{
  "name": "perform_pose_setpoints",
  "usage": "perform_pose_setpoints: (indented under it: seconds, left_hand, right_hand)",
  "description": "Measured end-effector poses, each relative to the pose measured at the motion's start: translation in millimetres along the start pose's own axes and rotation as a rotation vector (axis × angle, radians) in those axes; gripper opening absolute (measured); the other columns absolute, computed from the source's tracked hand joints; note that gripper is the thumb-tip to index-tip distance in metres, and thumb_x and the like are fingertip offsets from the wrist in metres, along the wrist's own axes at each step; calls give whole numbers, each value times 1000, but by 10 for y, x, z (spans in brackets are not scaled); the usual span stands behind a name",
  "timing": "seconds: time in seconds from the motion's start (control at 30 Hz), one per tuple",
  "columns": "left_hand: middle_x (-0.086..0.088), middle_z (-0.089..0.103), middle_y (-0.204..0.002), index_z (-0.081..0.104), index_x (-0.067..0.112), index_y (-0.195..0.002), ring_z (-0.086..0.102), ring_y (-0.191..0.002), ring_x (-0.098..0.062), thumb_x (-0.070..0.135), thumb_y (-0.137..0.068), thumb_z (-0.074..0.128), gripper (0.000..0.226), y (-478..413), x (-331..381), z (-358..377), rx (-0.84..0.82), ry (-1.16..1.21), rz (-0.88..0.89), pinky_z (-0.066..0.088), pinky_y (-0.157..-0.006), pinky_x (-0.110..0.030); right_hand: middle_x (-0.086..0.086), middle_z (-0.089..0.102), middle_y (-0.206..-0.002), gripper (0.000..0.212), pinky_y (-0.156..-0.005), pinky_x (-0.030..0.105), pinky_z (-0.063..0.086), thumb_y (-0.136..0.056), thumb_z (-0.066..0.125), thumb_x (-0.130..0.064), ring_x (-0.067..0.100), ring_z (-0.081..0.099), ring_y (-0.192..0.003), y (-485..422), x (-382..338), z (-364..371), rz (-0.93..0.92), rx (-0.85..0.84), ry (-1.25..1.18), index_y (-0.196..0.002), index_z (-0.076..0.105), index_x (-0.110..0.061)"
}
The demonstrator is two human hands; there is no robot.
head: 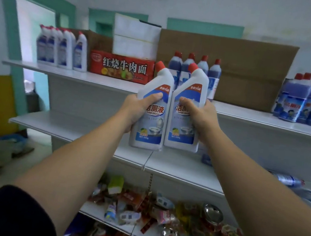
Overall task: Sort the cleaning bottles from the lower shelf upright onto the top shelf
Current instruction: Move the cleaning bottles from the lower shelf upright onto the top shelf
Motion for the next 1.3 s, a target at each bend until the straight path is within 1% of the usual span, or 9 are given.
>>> perform_pose_setpoints:
  seconds: [0.07,0.17,0.3,0.43,0.63,0.77,0.87,1.07,1.3]
  left_hand:
    - [-6,79,-87,69,14,-96,76,-74,-20,35,-85,78,25,-76,116,-375,37,-18,32,61,-67,-32]
    - [-5,79,-88,69,15,-97,77,-78,-22,38,-84,78,28,-206,243,-963,86,-64,54,62,-73,-36]
    - [-4,79,-88,70,16,-98,77,-78,-21,37,-83,78,27,-383,372,-1756,171,-109,96,61,-72,-35]
    - [2,79,-84,68,20,-99,77,-77,-19,40,-84,77,27,-545,431,-2506,251,-146,121,62,-69,-34]
    - [-2,79,-93,68,21,-102,77,-81,-22,45,-81,79,34,-942,487,-3465,385,-164,124,62,-81,-45]
    - [-2,79,-91,68,19,-99,77,-80,-23,47,-81,78,34,-1360,484,-4002,459,-176,148,63,-80,-44]
    - [-2,79,-92,69,19,-100,77,-80,-23,48,-80,79,37,-1731,438,-4379,505,-189,181,63,-81,-46]
    - [0,78,-93,68,17,-107,77,-79,-20,48,-81,78,42,-2613,465,-4960,542,-219,242,63,-80,-44]
    - [2,77,-88,66,22,-93,76,-77,-18,48,-80,79,32,-3571,416,-5555,592,-168,292,63,-75,-37]
  right_hand:
    - [3,73,-100,28,-75,37,60,-83,79,-25,20,73,-89,-87,-73,402,-21,-33,-15,-105,61,-22]
    - [0,73,-98,23,-72,35,60,-85,77,-27,17,73,-87,-214,-132,1023,-49,-77,-37,-101,60,-24]
    - [2,75,-102,35,-79,40,62,-83,79,-30,19,74,-90,-410,-142,1828,-60,-118,-86,-112,62,-19]
    - [2,75,-99,26,-84,43,61,-81,80,-27,21,74,-91,-608,-145,2613,-87,-149,-113,-101,65,-22]
    - [1,75,-97,20,-84,42,61,-82,78,-28,20,74,-90,-1036,-164,3639,-128,-212,-111,-95,63,-26]
    - [-1,74,-98,24,-79,36,61,-82,77,-32,18,73,-90,-1473,-146,4183,-160,-224,-118,-99,62,-25]
    - [0,73,-101,37,-81,37,61,-80,79,-35,19,72,-93,-1895,-77,4548,-184,-228,-115,-109,62,-20]
    - [-1,69,-104,41,-81,34,58,-83,76,-33,17,69,-95,-2806,108,5181,-195,-213,-89,-116,58,-20]
    - [0,70,-104,44,-83,35,57,-82,78,-34,18,68,-94,-3651,412,5807,-169,-162,6,-118,59,-19]
Point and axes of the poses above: each hand's wrist, its own y-axis away from the middle knuckle, its own z-axis out of the palm, x = y × z, the point moved 6 cm from there along -y, towards the middle knuckle
